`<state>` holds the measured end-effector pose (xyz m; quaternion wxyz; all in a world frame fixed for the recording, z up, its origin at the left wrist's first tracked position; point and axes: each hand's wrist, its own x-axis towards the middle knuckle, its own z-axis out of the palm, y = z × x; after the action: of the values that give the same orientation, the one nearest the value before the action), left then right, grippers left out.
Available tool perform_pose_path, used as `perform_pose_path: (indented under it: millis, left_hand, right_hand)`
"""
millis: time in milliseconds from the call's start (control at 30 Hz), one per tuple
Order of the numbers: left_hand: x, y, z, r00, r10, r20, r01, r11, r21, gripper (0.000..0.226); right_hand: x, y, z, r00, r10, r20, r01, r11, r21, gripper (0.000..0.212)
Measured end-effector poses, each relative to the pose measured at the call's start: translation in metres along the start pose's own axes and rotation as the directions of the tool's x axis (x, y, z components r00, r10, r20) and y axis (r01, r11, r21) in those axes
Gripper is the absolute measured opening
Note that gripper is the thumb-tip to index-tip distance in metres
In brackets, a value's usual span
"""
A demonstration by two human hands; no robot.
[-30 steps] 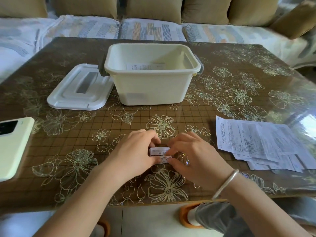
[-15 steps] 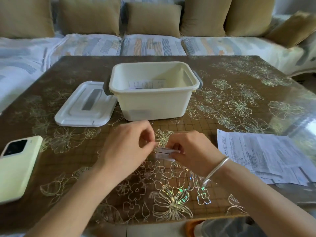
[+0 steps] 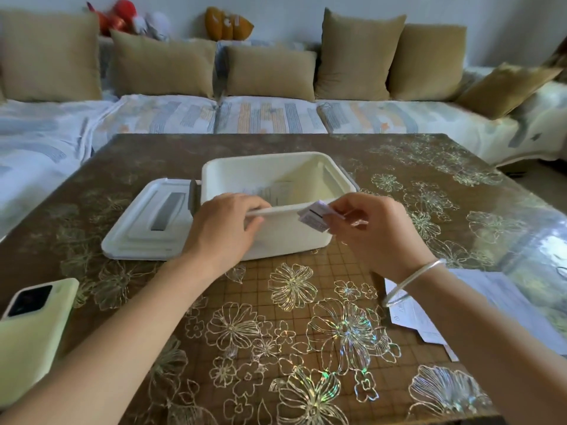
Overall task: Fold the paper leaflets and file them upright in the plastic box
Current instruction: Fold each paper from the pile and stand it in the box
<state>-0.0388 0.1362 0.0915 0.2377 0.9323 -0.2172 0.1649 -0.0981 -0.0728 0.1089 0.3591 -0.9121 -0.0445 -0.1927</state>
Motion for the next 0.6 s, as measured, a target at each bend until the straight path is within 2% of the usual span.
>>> perform_pose_path:
  millis: [167,267,300,367,433,600]
  left_hand:
    - [-0.022,0.004,-0.026,0.98,-0.005,0.201,0.027,0.994,-0.106,0.025]
    - [-0.02,0.007,-0.042,0.924,-0.018,0.381,0.082,0.985,-0.152,0.016]
    - [-0.014,0.006,-0.046,0.918,-0.02,0.397,0.102,0.977,-0.187,0.014]
    - [0.004,0.002,-0.047,0.946,-0.04,0.322,0.114,0.97,-0.214,0.021]
    - [0.026,-0.001,-0.038,0.952,-0.075,0.295,0.121,0.983,-0.141,0.031]
    - [0.069,-0.014,0.004,0.841,-0.194,0.504,0.119,0.977,0.178,0.04]
  right_hand:
    - [0.019,-0.011,-0.008,0.999,-0.038,-0.006,0.039,0.999,0.024,0.003]
    - [0.035,-0.015,-0.002,0.999,-0.033,0.017,0.033,0.999,-0.029,0.008]
    - [0.04,-0.016,0.002,0.999,-0.032,0.039,0.035,0.996,-0.082,0.009]
    - [0.053,-0.017,0.011,0.994,-0.026,0.109,0.049,0.975,-0.217,0.008]
    - [0.067,-0.016,0.022,0.984,0.003,0.178,0.06,0.937,-0.345,0.008]
    - [0.103,-0.01,0.049,0.959,0.058,0.277,0.11,0.826,-0.553,0.006]
